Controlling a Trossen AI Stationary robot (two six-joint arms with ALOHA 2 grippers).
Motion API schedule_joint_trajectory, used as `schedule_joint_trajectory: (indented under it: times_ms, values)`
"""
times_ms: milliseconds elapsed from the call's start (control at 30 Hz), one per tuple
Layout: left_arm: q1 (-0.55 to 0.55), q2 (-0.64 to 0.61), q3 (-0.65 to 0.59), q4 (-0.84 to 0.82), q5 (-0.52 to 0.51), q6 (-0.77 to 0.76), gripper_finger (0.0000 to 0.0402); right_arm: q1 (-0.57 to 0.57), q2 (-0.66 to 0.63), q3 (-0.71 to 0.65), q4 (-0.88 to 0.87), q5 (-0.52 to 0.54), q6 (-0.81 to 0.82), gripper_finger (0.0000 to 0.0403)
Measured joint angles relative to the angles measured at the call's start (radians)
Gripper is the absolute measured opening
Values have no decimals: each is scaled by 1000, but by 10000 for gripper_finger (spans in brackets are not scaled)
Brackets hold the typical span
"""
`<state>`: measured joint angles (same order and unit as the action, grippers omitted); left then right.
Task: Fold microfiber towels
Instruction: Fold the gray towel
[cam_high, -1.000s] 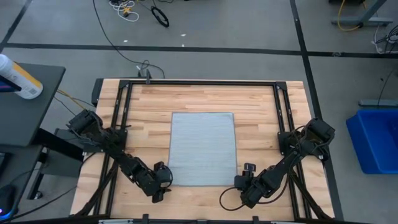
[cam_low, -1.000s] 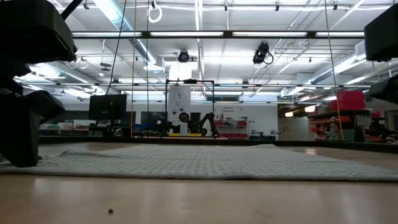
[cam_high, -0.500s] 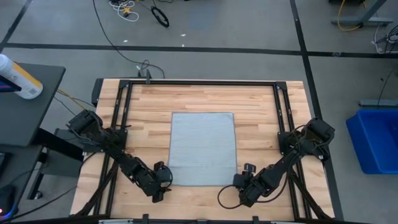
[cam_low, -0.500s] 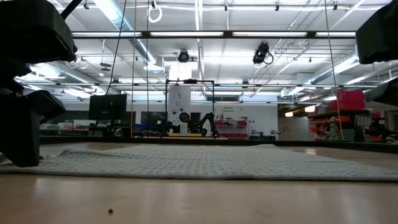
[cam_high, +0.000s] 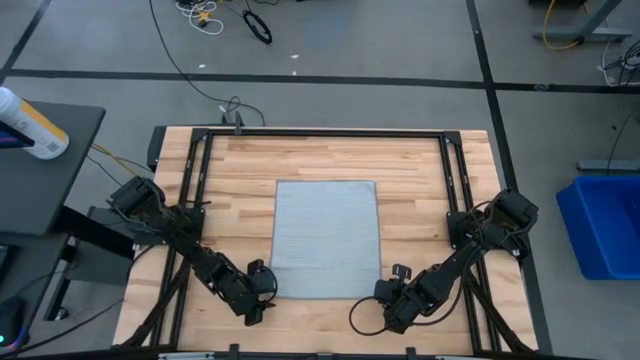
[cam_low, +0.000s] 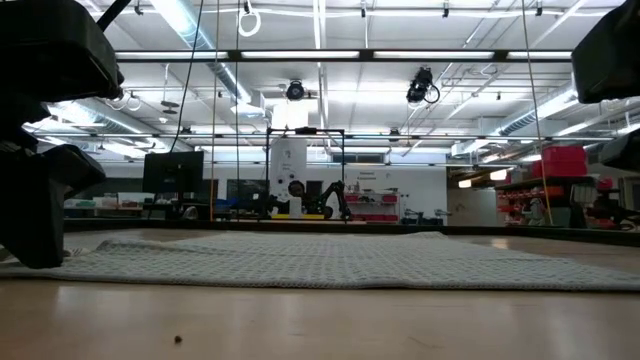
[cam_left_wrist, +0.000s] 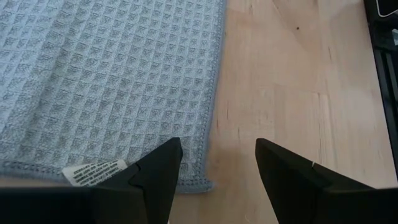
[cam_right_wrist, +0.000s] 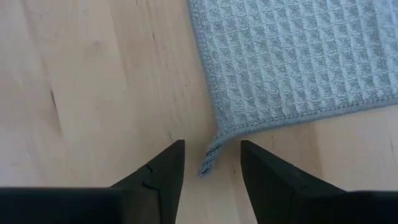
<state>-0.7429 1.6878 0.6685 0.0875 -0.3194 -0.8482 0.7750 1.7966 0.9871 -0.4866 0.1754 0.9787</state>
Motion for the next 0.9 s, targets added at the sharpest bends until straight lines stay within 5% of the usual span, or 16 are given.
schedule_joint_trajectory:
  times_ms: [267,633,900]
  values:
    - [0,0,0,0,-2,-5,222,3,27,1,21,13,-19,136]
    - [0,0,0,1,0,-10,222,1,66,6,50,29,0,192]
    - [0,0,0,2,-1,-17,222,0,66,4,33,43,2,121]
